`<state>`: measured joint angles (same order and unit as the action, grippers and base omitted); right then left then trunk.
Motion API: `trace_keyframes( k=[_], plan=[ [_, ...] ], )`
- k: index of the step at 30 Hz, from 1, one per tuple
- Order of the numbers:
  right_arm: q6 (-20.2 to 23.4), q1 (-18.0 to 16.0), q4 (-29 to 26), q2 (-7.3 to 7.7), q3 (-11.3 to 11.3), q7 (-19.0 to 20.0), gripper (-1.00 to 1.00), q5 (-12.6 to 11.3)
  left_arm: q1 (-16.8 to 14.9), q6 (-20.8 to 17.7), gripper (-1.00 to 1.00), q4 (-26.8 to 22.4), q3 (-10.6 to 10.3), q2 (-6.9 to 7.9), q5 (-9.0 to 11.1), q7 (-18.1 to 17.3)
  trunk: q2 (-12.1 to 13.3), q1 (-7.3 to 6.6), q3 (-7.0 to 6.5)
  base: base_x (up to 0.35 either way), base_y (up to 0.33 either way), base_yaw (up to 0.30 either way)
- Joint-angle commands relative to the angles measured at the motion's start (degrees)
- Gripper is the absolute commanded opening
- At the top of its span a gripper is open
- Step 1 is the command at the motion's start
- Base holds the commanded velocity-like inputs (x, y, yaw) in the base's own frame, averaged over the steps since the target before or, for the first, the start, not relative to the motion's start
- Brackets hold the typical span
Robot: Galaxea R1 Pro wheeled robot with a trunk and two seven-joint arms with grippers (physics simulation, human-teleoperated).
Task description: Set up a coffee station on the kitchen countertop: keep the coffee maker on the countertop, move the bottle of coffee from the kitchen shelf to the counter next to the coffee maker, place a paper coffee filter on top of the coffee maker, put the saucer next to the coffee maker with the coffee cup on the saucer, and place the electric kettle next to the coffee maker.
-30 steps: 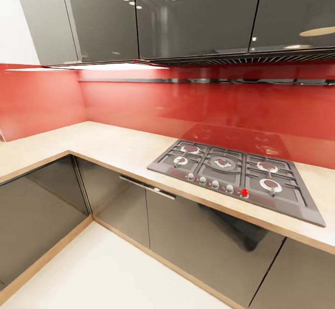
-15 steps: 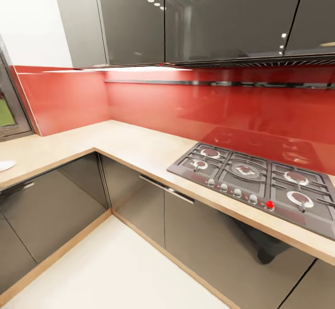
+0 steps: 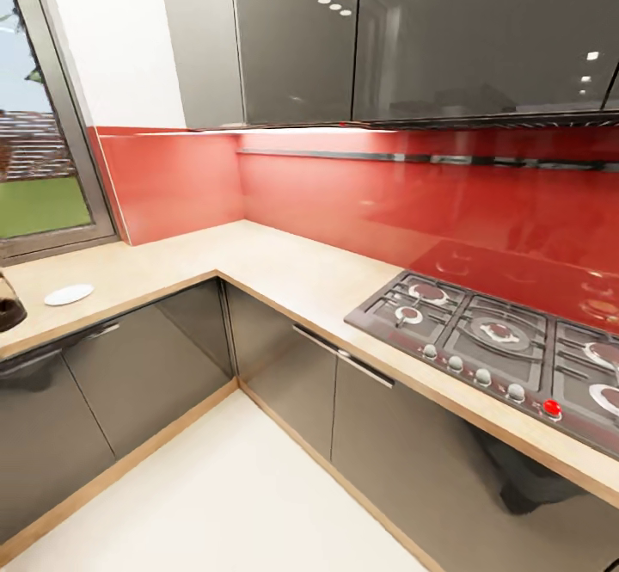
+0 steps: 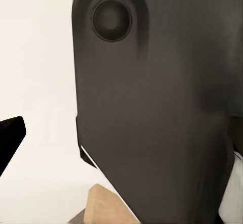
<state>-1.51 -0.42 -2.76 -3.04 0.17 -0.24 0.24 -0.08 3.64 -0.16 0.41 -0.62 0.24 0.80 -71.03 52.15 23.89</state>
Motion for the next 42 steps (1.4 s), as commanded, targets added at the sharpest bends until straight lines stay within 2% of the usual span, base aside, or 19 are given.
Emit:
trace_keyframes(
  k=[1, 20, 42],
  plan=[
    [-0.16, -0.02, 0.03, -0.01, 0.01, -0.02, 1.00, 0.02, -0.01, 0.14, 1.00, -0.01, 0.03, -0.01, 0.02, 0.08, 0.39, -0.23, -0.10, 0.000, 0.000, 0.272],
    [-0.24, -0.02, 0.03, -0.02, 0.10, -0.02, 1.00, 0.05, -0.01, 0.14, 1.00, 0.05, 0.03, 0.07, 0.02, 0.08, 8.01, -4.40, -2.85, 0.000, 0.000, 0.272],
    [-0.25, -0.02, 0.03, -0.02, 0.10, -0.02, 1.00, 0.05, -0.01, 0.14, 1.00, 0.01, 0.03, 0.04, 0.02, 0.08, 16.83, -9.23, -6.75, 0.000, 0.000, 0.277]
  ],
)
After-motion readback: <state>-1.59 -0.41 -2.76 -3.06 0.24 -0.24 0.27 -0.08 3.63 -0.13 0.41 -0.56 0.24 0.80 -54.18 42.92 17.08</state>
